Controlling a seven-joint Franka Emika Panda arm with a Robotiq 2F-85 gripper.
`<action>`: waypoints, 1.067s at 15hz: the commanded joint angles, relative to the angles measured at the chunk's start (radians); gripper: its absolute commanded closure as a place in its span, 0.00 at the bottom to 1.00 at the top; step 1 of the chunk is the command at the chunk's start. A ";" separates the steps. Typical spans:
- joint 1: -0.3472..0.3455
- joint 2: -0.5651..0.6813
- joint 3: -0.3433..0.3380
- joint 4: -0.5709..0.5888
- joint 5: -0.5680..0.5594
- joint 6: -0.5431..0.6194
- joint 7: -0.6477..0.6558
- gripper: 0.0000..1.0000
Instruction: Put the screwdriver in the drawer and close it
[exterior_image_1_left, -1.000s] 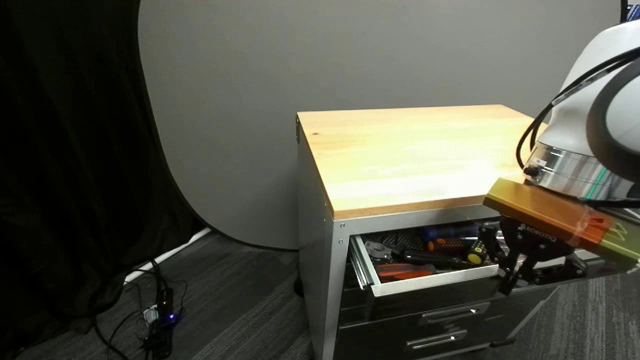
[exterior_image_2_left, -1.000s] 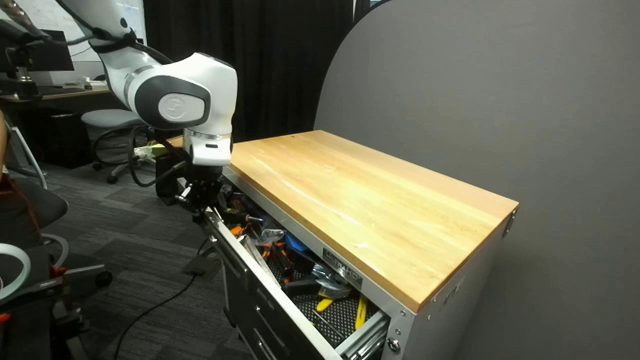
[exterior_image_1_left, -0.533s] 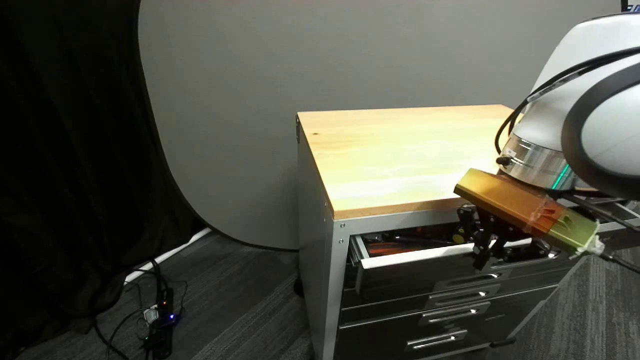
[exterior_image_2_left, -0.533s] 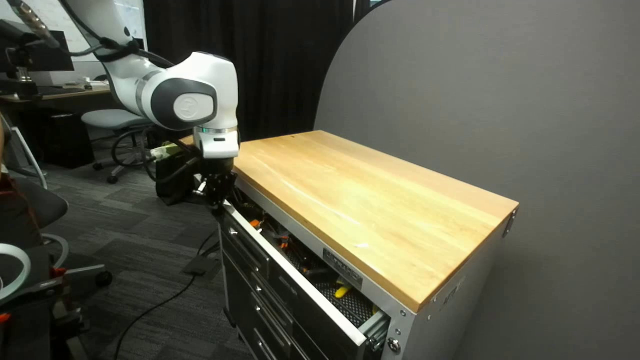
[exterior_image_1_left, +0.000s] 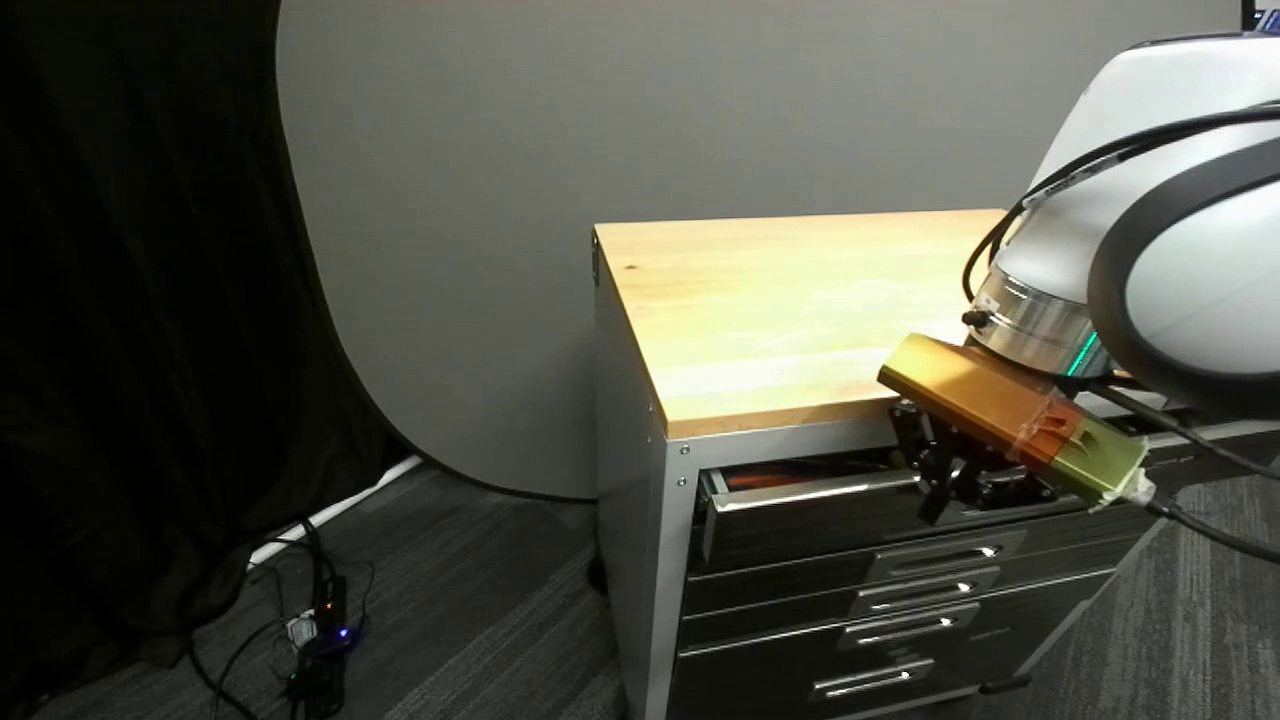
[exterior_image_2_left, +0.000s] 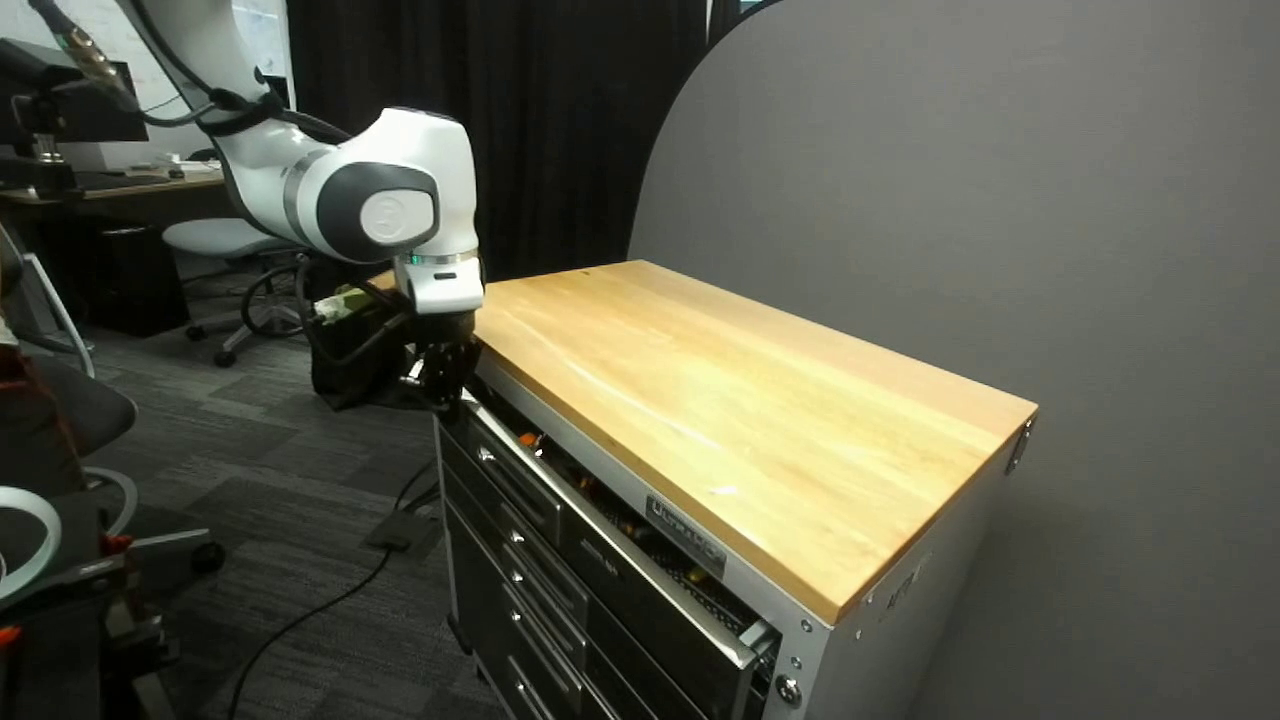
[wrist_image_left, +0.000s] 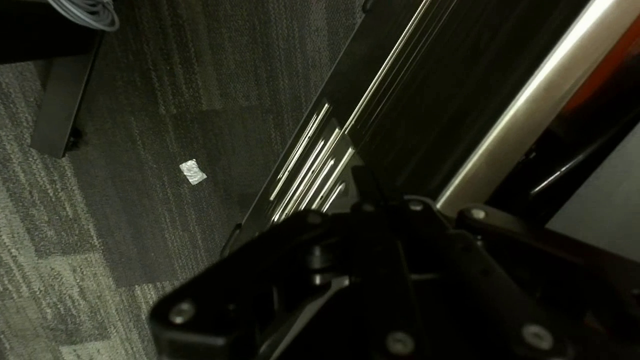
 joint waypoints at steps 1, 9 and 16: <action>0.010 0.004 0.011 0.007 -0.009 0.114 -0.005 0.96; -0.037 0.015 0.110 0.069 -0.007 -0.013 -0.382 0.95; -0.019 0.093 0.104 0.192 -0.039 -0.260 -0.679 0.92</action>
